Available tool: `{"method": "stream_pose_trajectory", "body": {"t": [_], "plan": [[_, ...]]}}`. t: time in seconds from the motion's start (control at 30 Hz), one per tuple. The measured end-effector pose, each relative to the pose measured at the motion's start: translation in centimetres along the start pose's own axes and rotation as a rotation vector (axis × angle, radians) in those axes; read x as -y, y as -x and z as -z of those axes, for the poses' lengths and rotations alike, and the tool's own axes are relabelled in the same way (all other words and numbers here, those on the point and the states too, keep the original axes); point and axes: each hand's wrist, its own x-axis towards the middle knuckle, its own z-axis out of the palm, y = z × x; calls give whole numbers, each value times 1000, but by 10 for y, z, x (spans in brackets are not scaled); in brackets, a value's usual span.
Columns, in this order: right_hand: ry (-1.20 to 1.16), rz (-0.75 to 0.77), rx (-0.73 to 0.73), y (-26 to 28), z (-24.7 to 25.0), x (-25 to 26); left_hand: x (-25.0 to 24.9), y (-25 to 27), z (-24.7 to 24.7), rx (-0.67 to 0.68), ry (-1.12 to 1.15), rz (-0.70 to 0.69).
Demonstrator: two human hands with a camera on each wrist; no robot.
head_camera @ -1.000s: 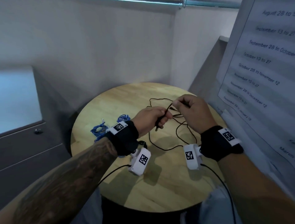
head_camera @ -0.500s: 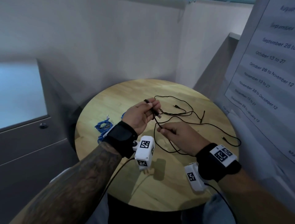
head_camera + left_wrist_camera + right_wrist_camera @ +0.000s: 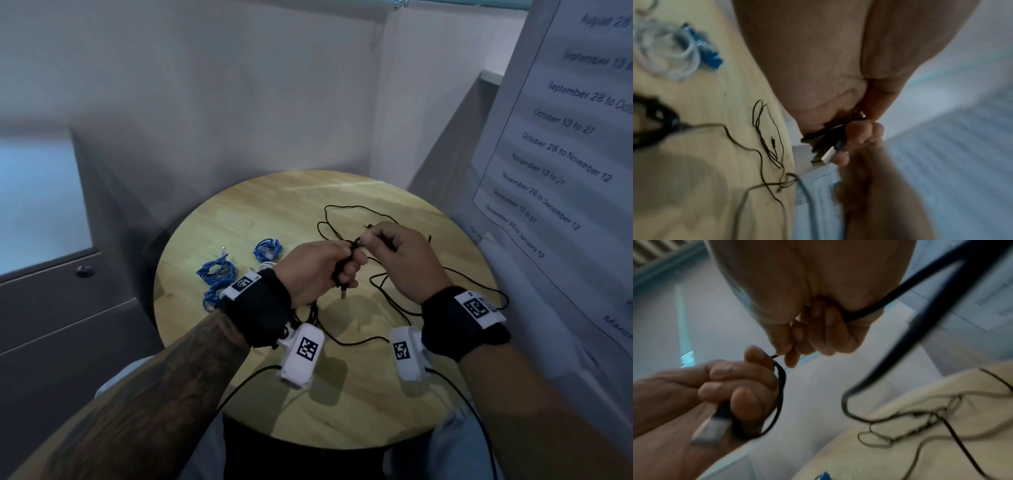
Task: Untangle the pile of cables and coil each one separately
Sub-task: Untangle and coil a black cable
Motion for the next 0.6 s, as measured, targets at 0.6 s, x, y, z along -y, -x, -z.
{"method": "stream_pose_trajectory", "body": {"t": [0.6], "plan": [[233,-27,469,35,-17,26,1,-16,42,-532,199,-388]]}}
